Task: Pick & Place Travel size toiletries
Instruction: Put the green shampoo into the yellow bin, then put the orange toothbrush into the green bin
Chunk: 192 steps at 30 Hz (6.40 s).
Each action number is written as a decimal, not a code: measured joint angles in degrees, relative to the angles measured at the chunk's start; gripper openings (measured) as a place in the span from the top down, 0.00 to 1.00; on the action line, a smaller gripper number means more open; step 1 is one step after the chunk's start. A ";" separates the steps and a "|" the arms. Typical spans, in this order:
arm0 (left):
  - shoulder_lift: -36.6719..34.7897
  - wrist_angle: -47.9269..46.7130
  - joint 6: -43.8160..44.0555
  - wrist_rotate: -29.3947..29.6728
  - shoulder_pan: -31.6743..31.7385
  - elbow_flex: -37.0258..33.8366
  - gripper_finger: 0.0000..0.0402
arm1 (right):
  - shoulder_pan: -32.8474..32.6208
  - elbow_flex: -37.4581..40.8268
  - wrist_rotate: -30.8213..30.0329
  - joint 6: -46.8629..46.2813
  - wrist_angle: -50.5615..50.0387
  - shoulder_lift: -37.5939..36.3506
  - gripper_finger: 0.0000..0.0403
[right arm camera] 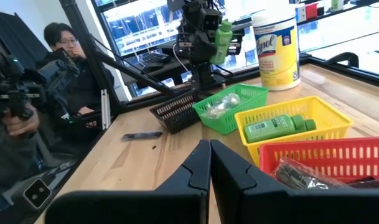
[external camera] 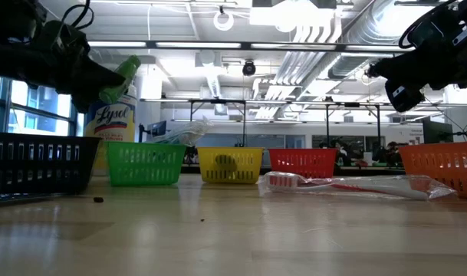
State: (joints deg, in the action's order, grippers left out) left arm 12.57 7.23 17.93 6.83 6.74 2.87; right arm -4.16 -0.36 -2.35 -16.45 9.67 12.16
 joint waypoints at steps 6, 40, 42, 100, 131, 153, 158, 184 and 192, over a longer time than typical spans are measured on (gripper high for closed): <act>3.30 0.70 0.40 0.26 0.00 3.95 0.70 | 0.00 0.00 -0.44 -0.05 0.02 -0.02 1.00; 30.47 -2.51 -5.82 1.45 0.00 28.80 0.70 | 0.00 0.01 -0.08 -0.24 0.02 0.00 0.99; 32.52 -4.10 -5.59 2.16 0.00 31.12 0.70 | 0.02 0.00 -0.07 -0.24 0.02 0.00 0.99; 87.59 -18.30 24.38 2.65 3.06 60.99 0.70 | 0.01 0.00 2.64 -0.46 1.33 3.56 0.99; 87.59 -22.59 25.44 5.66 3.02 60.99 0.66 | 0.00 0.00 2.51 -0.45 1.75 3.54 0.99; 87.59 -20.48 24.36 -0.93 2.99 60.97 0.52 | 0.00 0.00 2.53 -1.31 1.75 3.54 0.99; 87.59 -20.29 24.36 -1.78 2.99 60.97 0.52 | 0.02 0.00 2.51 -1.31 1.75 3.54 0.99; 87.61 -17.37 22.39 -7.32 1.12 60.94 0.52 | 0.00 0.00 2.51 -1.29 1.75 3.54 0.99; 87.47 -18.42 13.86 -6.78 1.09 62.47 0.52 | 0.01 0.00 2.53 -1.29 1.75 3.54 0.99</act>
State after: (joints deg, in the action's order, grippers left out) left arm 100.04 -11.19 31.79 0.05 7.83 65.34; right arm -4.15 -0.36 0.19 -17.74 11.42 15.70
